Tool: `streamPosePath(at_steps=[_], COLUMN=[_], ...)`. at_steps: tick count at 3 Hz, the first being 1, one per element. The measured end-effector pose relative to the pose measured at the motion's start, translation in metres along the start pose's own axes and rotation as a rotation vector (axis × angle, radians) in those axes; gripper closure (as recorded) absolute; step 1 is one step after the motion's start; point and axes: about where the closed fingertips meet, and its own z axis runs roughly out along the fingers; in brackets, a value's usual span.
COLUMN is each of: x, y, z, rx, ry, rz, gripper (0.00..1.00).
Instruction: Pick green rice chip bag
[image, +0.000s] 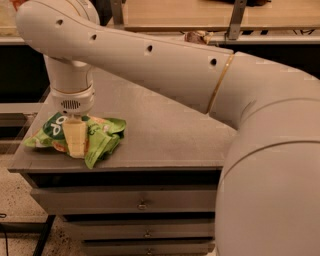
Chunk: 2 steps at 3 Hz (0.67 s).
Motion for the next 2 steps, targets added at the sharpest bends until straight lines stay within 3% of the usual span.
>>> streamPosePath(at_steps=[1, 2], x=[0.0, 0.007], y=[0.0, -0.001], z=[-0.001, -0.035], rx=[0.0, 0.04], ry=[0.0, -0.049], rz=[0.0, -0.005], gripper=[0.88, 1.0])
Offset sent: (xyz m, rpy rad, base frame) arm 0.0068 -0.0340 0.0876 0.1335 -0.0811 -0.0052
